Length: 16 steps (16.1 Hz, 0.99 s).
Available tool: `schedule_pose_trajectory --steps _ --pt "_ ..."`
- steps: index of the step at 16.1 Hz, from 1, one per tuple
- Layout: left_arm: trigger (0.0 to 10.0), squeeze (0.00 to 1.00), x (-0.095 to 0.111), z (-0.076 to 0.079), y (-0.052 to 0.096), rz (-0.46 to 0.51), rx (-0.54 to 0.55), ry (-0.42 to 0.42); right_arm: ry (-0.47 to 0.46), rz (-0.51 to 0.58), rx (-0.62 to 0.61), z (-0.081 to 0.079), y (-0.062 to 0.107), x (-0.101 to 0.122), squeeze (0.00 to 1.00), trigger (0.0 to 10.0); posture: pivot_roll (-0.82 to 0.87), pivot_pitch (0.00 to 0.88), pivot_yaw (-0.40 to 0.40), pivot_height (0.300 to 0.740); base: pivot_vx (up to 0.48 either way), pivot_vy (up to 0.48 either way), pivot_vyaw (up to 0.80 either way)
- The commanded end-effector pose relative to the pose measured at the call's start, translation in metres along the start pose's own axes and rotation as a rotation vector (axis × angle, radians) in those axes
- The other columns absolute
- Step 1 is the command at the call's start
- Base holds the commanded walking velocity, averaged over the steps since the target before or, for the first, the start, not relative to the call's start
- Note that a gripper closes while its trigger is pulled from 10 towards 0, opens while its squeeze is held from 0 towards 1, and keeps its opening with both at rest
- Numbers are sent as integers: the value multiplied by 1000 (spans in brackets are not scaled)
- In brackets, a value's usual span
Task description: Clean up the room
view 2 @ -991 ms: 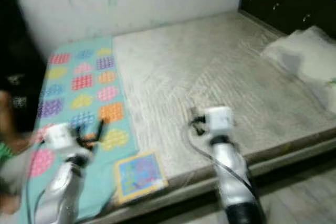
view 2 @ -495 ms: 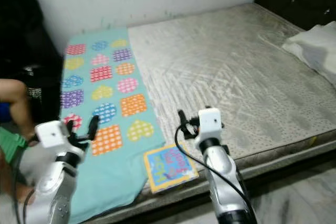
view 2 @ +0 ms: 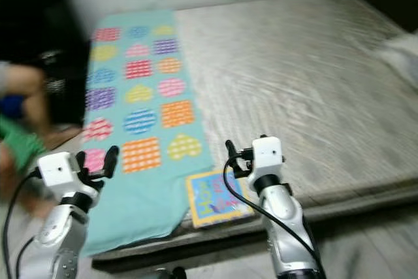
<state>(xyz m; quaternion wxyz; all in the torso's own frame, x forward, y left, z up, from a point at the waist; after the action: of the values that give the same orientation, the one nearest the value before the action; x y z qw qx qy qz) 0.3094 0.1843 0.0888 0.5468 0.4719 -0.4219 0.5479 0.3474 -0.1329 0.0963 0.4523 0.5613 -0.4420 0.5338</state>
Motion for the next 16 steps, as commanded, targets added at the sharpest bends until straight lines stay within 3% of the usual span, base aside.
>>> schedule_pose_trajectory --steps 1,3,11,16 --pt "10000 0 2 3 1 0 -7 3 13 14 -35 9 0 6 0 10000 -54 147 84 740 0 0 0" --pt "10000 0 3 5 -1 -2 -15 1 -9 11 -90 19 -1 7 0 10000 -52 148 83 740 0 0 0" --pt "10000 0 3 9 -4 -9 -38 -11 -44 24 -178 33 -4 11 0 10000 -50 145 90 740 0 0 -800" --pt "10000 0 11 19 -10 22 -96 -81 -46 65 -246 44 2 15 0 10000 -53 131 123 740 0 0 0"
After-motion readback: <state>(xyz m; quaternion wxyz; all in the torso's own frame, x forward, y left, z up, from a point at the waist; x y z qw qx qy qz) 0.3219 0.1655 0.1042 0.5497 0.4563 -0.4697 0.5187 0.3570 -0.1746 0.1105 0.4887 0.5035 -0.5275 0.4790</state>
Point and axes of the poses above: a point about 5 cm out from each wrist's last joint towards the gripper, its own y axis pointing back from the gripper into the wrist, its own x axis along the axis of the wrist's last joint, z = x × y, the point moved 6 cm from there along -y, pointing out of the wrist towards the gripper, and after that the axes turned 4 degrees about -y, right-handed, at the moved point
